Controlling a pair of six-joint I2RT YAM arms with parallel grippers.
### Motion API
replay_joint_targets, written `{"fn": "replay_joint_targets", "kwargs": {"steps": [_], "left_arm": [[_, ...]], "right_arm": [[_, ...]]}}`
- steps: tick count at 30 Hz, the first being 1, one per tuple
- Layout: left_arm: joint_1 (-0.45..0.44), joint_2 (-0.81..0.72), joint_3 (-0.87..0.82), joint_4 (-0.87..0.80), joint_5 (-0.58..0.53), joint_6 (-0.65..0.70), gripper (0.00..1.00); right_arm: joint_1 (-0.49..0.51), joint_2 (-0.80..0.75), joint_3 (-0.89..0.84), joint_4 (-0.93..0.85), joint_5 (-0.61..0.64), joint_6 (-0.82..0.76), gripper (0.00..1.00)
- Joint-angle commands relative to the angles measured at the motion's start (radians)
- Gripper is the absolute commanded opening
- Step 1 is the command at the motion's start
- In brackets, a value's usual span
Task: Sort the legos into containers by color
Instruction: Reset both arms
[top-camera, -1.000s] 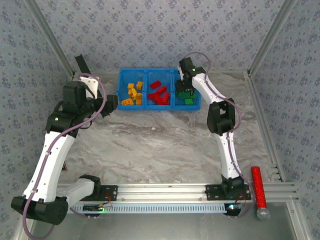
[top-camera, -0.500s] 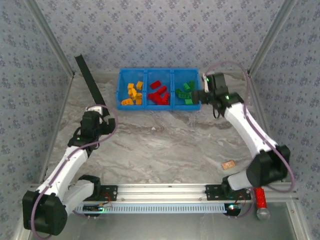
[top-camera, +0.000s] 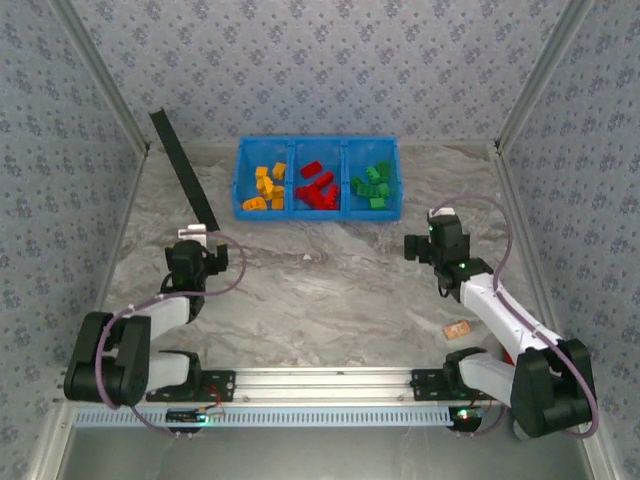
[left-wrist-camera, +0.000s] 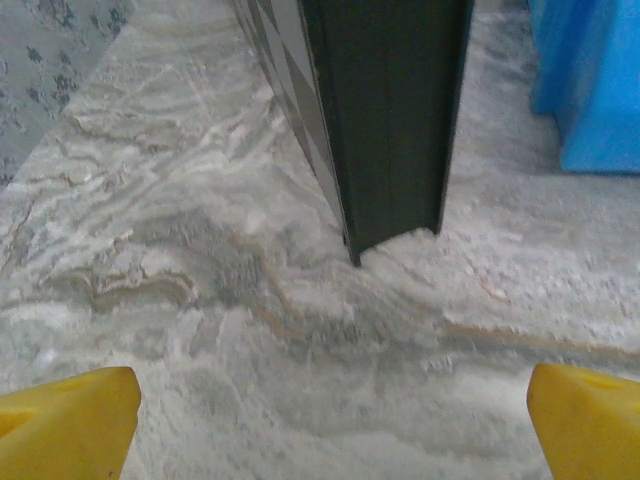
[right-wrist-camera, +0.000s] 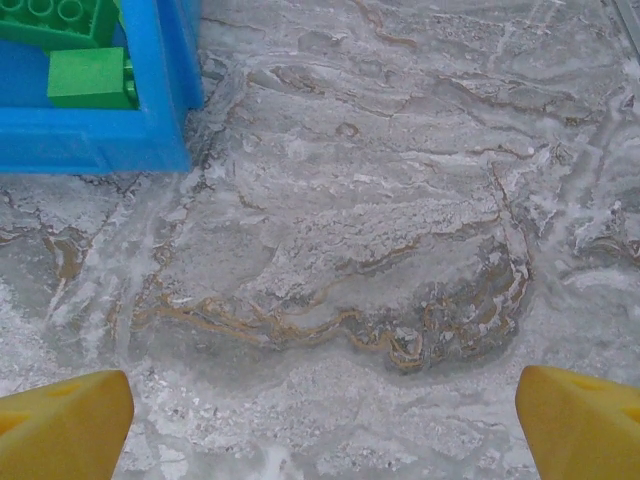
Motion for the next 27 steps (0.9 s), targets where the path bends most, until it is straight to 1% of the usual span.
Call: {"fn": "replay_joint_targets", "kwargs": {"steps": [1,3,4,5,6,7,8,9,10,11,12,13,15,17,18,20,21,22,23,24,25,26,27], "left_arm": [[0.048,0.099,0.011,0.290,0.063,0.014,0.99],[0.074,0.220,0.035,0.352,0.100,-0.003,0.99],[0.076,0.294,0.063,0.400,0.108,0.012,0.99],[0.080,0.280,0.095,0.324,0.118,0.009,0.99],[0.107,0.248,0.141,0.163,0.155,-0.021,0.99],[0.124,0.276,0.117,0.271,0.197,-0.025,0.99],[0.126,0.273,0.110,0.280,0.197,-0.026,0.99],[0.125,0.254,0.133,0.195,0.196,-0.029,0.99],[0.125,0.267,0.128,0.234,0.203,-0.022,0.99],[0.126,0.269,0.123,0.244,0.206,-0.021,0.99],[0.126,0.258,0.133,0.203,0.207,-0.022,0.99],[0.124,0.265,0.127,0.228,0.206,-0.021,0.99],[0.124,0.260,0.132,0.210,0.207,-0.021,0.99],[0.125,0.260,0.131,0.213,0.208,-0.021,0.99],[0.125,0.263,0.130,0.218,0.208,-0.021,0.99],[0.125,0.261,0.131,0.214,0.208,-0.021,0.99],[0.125,0.262,0.130,0.218,0.208,-0.021,0.99],[0.124,0.262,0.131,0.214,0.208,-0.020,0.99],[0.123,0.262,0.130,0.216,0.208,-0.021,0.99],[0.124,0.261,0.131,0.215,0.209,-0.021,0.99],[0.124,0.261,0.130,0.215,0.209,-0.021,0.99],[0.124,0.263,0.130,0.216,0.209,-0.020,0.99],[0.124,0.261,0.130,0.215,0.209,-0.020,0.99]], "right_arm": [[-0.023,-0.033,-0.056,0.122,0.002,-0.005,1.00],[-0.035,-0.043,-0.075,0.164,0.002,-0.029,1.00],[-0.045,-0.046,-0.092,0.200,0.002,-0.043,1.00],[-0.057,-0.046,-0.114,0.244,-0.002,-0.059,1.00],[-0.074,-0.042,-0.150,0.322,-0.008,-0.082,1.00],[-0.087,-0.037,-0.196,0.403,-0.015,-0.098,1.00],[-0.101,-0.030,-0.238,0.494,-0.023,-0.108,1.00],[-0.116,-0.018,-0.286,0.601,-0.035,-0.125,1.00],[-0.133,0.000,-0.338,0.710,-0.055,-0.139,1.00],[-0.146,0.018,-0.364,0.778,-0.065,-0.155,1.00],[-0.170,0.024,-0.362,0.779,-0.097,-0.147,1.00],[-0.205,0.051,-0.372,0.852,-0.138,-0.153,1.00],[-0.239,0.126,-0.380,0.979,-0.187,-0.148,1.00],[-0.244,0.209,-0.345,1.020,-0.200,-0.175,1.00],[-0.246,0.279,-0.324,1.049,-0.199,-0.181,1.00],[-0.254,0.432,-0.277,1.105,-0.261,-0.191,1.00],[-0.239,0.463,-0.253,1.117,-0.253,-0.204,1.00],[-0.255,0.413,-0.213,0.954,-0.262,-0.197,1.00],[-0.274,0.425,-0.207,0.947,-0.299,-0.185,1.00],[-0.283,0.449,-0.219,1.025,-0.304,-0.168,1.00],[-0.289,0.431,-0.197,0.957,-0.302,-0.162,1.00],[-0.293,0.426,-0.193,0.930,-0.308,-0.162,1.00],[-0.293,0.438,-0.206,0.981,-0.308,-0.161,1.00]]}}
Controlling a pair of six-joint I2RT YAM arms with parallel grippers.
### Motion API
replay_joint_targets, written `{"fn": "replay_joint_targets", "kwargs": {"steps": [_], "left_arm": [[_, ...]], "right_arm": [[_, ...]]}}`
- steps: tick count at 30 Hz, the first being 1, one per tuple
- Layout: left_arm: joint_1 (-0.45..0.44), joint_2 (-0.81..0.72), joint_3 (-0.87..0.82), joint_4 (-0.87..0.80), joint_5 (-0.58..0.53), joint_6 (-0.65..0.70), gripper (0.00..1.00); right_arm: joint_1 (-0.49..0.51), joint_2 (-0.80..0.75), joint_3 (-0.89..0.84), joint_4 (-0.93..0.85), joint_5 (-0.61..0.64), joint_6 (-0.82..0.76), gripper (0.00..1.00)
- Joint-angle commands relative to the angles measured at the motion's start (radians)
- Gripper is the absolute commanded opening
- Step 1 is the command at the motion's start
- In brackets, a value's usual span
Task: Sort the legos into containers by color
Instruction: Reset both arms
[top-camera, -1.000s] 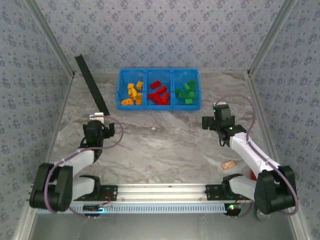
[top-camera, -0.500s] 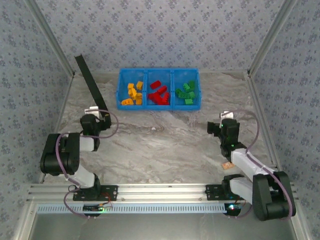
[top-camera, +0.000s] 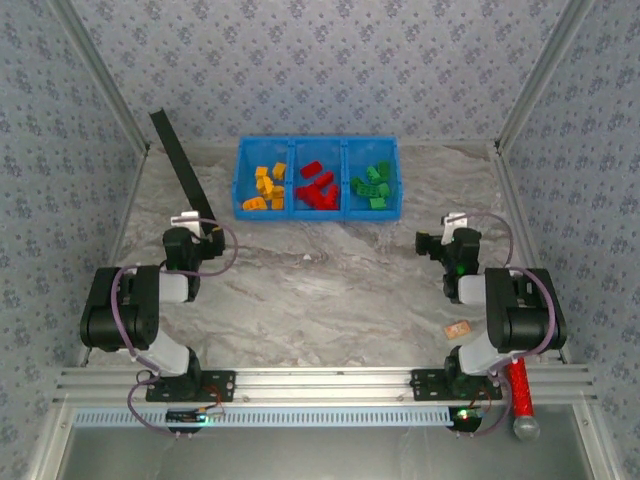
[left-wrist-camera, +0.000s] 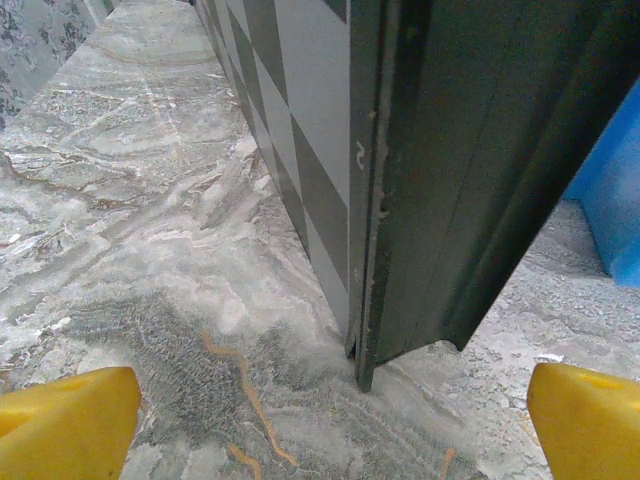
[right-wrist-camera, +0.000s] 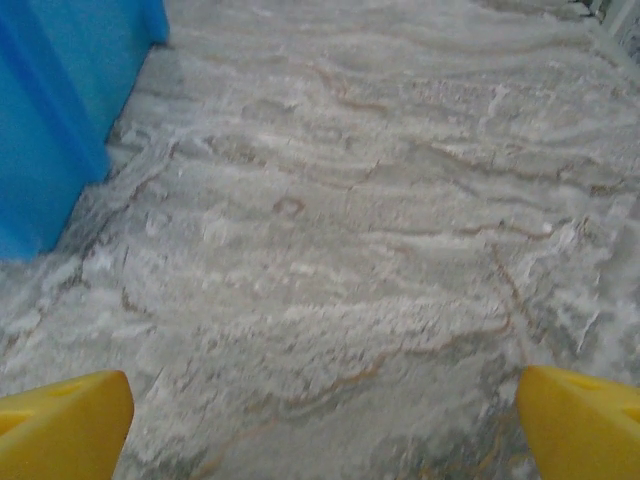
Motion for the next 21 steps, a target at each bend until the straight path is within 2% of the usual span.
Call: {"fn": "replay_joint_targets", "kwargs": {"steps": [1,21], "left_arm": [[0.001,-0.016,0.018,0.015,0.023,-0.010,0.99],[0.003,-0.017,0.018,0.015,0.025,-0.010,0.99]], "right_arm": [[-0.011,-0.010,0.024,-0.003,-0.039,0.005,1.00],[-0.006,-0.006,0.025,-0.002,-0.028,0.003,1.00]]}}
